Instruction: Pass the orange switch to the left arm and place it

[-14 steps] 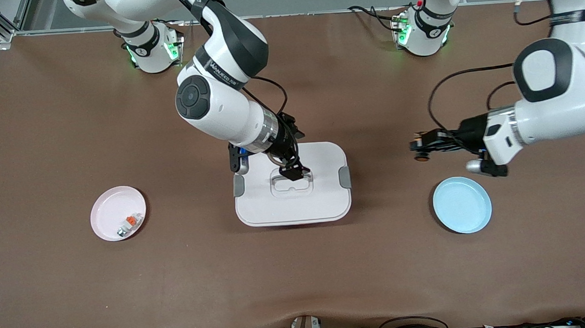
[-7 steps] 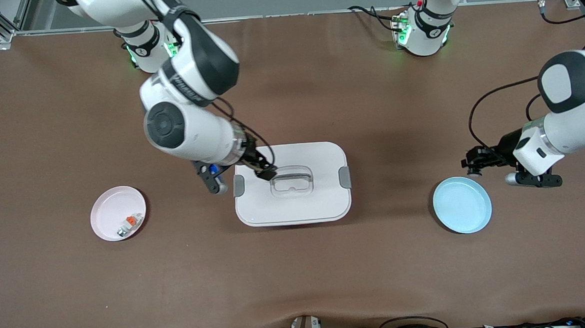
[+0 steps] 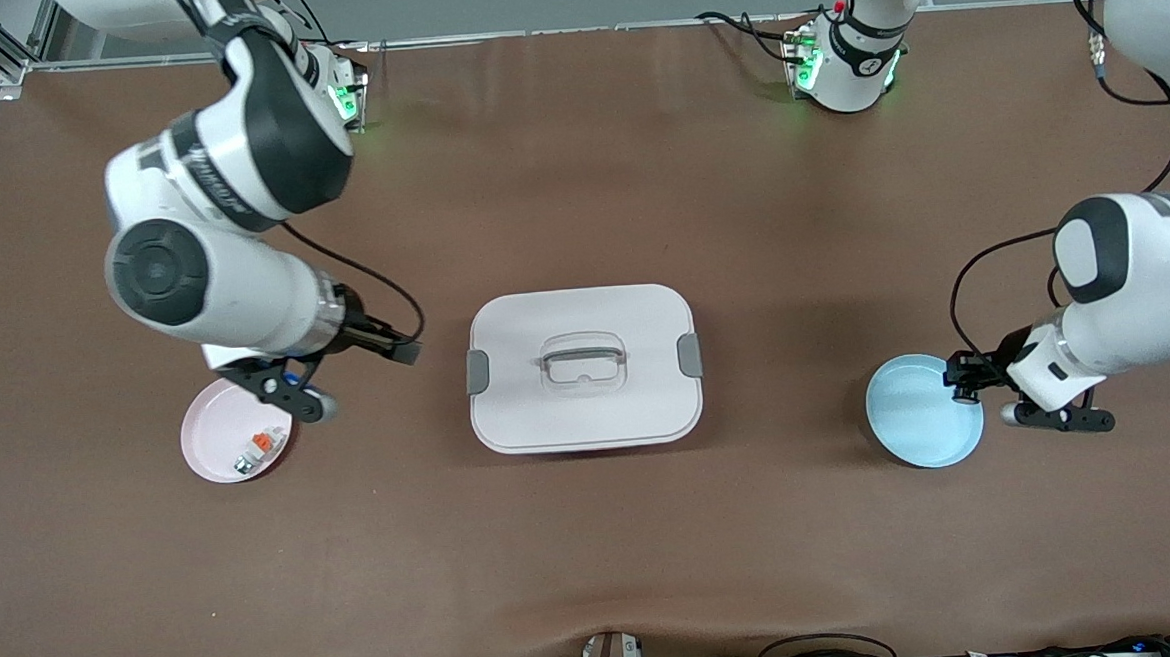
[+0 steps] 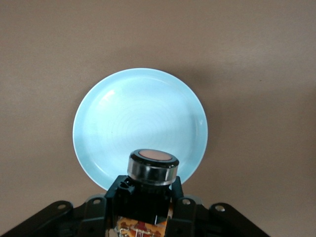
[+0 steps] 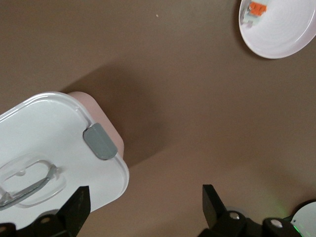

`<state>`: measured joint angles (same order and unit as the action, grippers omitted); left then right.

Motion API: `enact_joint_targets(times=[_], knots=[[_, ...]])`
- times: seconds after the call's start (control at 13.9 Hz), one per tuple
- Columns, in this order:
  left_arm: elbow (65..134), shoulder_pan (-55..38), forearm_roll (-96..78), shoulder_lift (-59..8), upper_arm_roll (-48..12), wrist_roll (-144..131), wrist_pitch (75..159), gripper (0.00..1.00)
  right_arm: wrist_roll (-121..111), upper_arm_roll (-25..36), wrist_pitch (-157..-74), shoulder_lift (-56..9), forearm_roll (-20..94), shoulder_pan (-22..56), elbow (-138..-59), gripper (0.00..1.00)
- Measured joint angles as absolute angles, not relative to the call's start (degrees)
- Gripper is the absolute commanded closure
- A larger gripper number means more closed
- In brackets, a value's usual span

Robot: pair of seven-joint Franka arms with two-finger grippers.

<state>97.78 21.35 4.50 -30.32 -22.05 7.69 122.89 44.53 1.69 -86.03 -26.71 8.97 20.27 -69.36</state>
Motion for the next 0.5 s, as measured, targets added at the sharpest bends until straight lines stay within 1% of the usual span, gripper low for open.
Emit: enact_joint_targets(times=[0.14,0.22,0.29,0.5], knots=[[96.2,21.0,7.3,-33.7,-22.1,7.5,124.2,0.65,36.0,1.8,-85.7,-24.9,8.8,16.2,-71.1,0.00],[95.3,20.9,8.1,-35.3,-22.1,7.0,124.6,0.37,32.0,1.8,-85.7,-24.0,8.7,14.2,-72.2,0.00],[94.5,20.9,8.3,-36.6,-22.1,6.4,124.9,0.00,27.9,1.8,-85.7,-23.2,8.6,12.0,-73.2,0.00],[93.0,20.4,8.5,-38.8,-22.2,3.8,126.2,0.00,18.0,1.9,-85.8,-21.8,6.8,6.9,-74.5,0.00]])
